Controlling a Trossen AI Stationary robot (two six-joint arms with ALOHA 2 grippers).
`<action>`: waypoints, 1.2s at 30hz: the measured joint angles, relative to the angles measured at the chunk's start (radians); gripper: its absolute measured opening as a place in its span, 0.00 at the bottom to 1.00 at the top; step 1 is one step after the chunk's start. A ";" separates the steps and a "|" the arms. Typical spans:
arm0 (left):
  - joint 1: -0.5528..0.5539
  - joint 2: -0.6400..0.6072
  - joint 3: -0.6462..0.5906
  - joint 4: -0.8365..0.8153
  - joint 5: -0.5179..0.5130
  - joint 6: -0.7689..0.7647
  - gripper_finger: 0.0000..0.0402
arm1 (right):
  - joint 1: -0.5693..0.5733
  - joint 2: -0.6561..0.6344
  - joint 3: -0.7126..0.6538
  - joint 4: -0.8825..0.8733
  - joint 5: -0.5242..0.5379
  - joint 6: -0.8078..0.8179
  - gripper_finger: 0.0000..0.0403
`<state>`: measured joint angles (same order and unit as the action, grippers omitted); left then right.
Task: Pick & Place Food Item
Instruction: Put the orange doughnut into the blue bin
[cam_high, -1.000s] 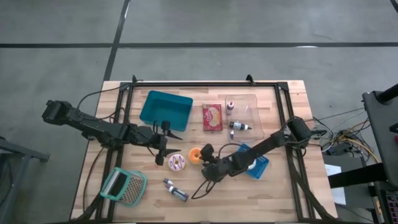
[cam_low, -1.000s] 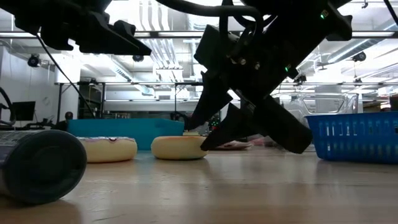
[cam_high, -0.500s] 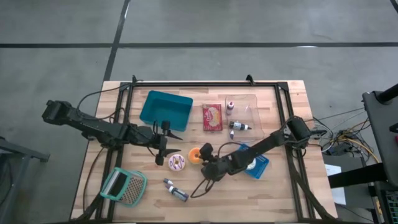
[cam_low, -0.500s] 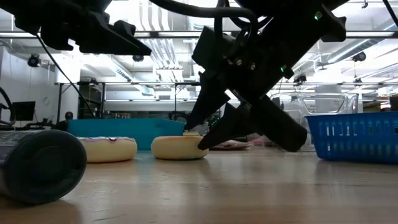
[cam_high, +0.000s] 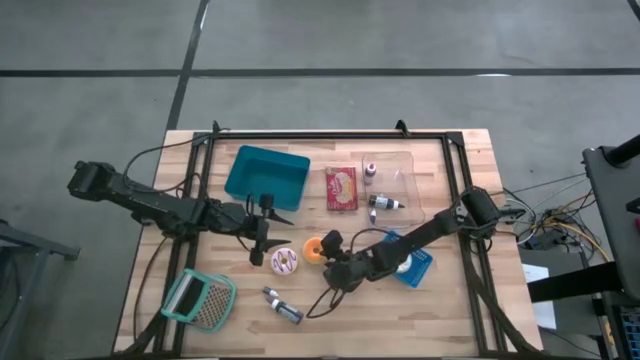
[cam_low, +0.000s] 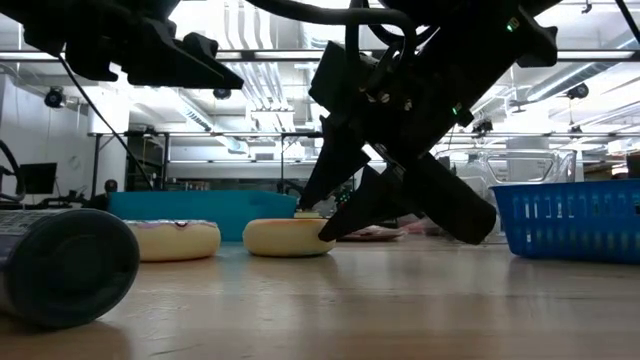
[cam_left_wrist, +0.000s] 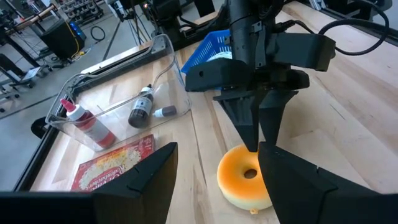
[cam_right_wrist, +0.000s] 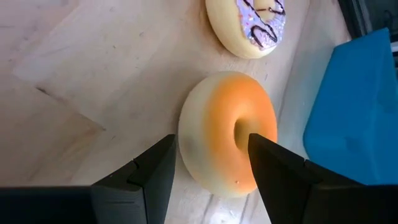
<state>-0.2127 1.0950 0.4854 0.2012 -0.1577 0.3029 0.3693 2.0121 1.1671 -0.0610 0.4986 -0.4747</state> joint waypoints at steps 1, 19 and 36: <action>0.000 0.000 0.000 0.000 0.000 0.000 0.57 | -0.003 0.000 0.000 0.000 -0.020 0.010 0.49; 0.000 0.000 0.000 0.000 0.000 0.000 0.57 | -0.057 0.000 0.004 -0.009 -0.090 0.002 0.46; 0.000 0.000 0.000 0.000 0.000 -0.021 0.57 | -0.085 0.000 0.004 -0.007 -0.141 -0.029 0.15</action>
<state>-0.2127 1.0950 0.4854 0.2012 -0.1574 0.2823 0.2848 2.0121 1.1709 -0.0681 0.3580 -0.5040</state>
